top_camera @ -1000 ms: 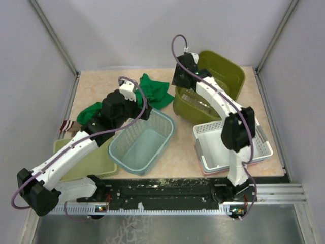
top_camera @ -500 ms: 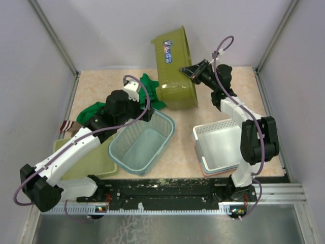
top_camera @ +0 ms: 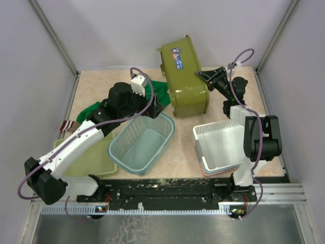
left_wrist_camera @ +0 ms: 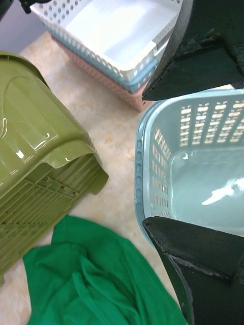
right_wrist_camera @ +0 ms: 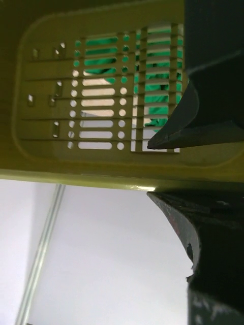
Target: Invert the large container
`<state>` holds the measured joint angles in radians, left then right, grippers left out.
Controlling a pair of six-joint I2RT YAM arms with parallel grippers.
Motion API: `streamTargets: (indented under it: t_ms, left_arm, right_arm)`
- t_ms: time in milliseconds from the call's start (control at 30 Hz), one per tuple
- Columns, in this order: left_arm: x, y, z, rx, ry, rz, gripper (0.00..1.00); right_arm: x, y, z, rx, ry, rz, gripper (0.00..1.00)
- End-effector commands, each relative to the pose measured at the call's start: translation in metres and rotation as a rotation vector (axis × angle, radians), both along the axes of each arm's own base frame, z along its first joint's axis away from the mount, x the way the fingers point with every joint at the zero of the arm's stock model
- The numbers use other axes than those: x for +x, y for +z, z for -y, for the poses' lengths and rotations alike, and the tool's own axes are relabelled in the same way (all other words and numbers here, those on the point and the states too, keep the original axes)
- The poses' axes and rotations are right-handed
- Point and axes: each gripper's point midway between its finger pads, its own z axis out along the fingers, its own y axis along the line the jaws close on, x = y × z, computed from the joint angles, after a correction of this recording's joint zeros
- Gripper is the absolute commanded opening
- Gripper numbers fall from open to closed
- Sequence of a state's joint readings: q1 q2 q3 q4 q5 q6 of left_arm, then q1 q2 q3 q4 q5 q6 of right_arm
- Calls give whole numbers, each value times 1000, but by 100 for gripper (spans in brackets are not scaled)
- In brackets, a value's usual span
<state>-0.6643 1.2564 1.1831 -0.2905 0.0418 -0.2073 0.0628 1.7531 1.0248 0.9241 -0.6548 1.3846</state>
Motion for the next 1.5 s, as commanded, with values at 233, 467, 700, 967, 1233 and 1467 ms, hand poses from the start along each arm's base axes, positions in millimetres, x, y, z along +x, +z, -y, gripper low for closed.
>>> streamTargets:
  t_ms: [233,467,700,967,1233,1467]
  left_arm:
    - [-2,19,36,-129,-147,-41,100]
    - [2,21,43,-133,-165,-46,100]
    - [3,32,51,-171,-188,-36,100]
    - [25,19,111,-379,-411,-205,99]
    - [39,-8,141,-514,-541,-274,94]
    - [47,-10,155,-581,-576,-280,91]
  right_arm:
    - [-5,-41,90,24,-186,-154,47]
    - [-9,-77,129,44,-291,-302,51]
    - [-11,-87,146,87,-315,-338,51]
    - [-12,-85,145,79,-310,-333,51]
    - [-10,-84,144,91,-302,-327,51]
    - [-9,-82,136,89,-279,-322,51]
